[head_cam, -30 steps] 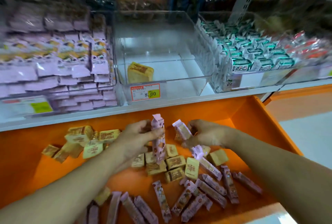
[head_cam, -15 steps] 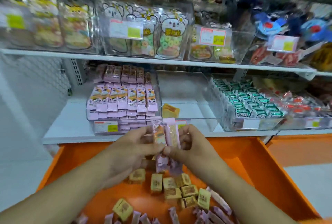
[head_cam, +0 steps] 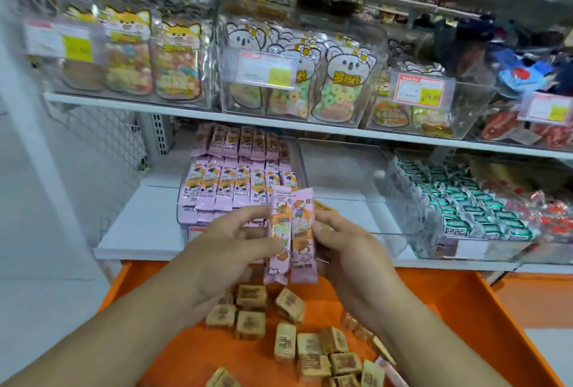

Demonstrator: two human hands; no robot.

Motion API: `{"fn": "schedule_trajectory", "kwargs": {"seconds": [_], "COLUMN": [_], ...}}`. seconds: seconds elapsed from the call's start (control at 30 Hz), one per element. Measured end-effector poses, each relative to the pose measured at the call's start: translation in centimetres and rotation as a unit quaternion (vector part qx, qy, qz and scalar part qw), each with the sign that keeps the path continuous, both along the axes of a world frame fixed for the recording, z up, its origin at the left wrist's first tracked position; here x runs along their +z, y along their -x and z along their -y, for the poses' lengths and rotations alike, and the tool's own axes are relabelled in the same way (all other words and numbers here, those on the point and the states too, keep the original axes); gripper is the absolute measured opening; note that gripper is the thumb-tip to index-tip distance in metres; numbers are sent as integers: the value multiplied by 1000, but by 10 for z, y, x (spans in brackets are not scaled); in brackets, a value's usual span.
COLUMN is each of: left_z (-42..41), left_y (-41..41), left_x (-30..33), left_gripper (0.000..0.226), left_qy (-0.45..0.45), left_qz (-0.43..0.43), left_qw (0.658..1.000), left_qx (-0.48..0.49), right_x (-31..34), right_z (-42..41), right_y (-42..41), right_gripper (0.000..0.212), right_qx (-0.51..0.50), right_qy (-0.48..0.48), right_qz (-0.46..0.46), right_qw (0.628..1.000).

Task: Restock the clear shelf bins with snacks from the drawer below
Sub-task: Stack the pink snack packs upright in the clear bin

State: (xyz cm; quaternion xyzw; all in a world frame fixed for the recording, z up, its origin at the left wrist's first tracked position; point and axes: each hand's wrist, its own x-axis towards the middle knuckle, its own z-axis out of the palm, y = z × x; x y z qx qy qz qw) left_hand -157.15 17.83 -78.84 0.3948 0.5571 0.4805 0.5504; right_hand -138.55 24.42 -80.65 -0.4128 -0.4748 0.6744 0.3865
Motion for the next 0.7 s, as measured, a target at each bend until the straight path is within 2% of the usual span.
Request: {"fn": "schedule_trajectory", "kwargs": {"seconds": [0.07, 0.17, 0.27, 0.43, 0.53, 0.63, 0.7], "left_z": [-3, -4, -4, -2, -2, -2, -4], "left_y": [0, 0, 0, 2, 11, 18, 20], "left_x": [-3, -3, -3, 2, 4, 7, 6], "left_gripper": [40, 40, 47, 52, 52, 45, 55], "left_qy": [-10, -17, -6, 0, 11, 5, 3], "left_qz": [2, -3, -21, -73, -125, -129, -117], "left_qw": [1000, 1000, 1000, 997, 992, 991, 992], "left_qx": [1, 0, -17, -37, -8, 29, 49], "right_x": [-1, 0, 7, 7, 14, 25, 26], "right_z": [0, 2, 6, 7, 7, 8, 9], "right_y": [9, 11, 4, -6, -14, -20, -20], "right_gripper": [33, 34, 33, 32, 32, 32, 32], "right_qx": [23, 75, 83, 26, -35, -68, -61], "right_qy": [13, -18, -14, -67, -103, -112, -126], "right_qz": [-20, -17, -36, 14, 50, 50, 67], "right_qw": [999, 997, 996, 997, 993, 990, 988]}}
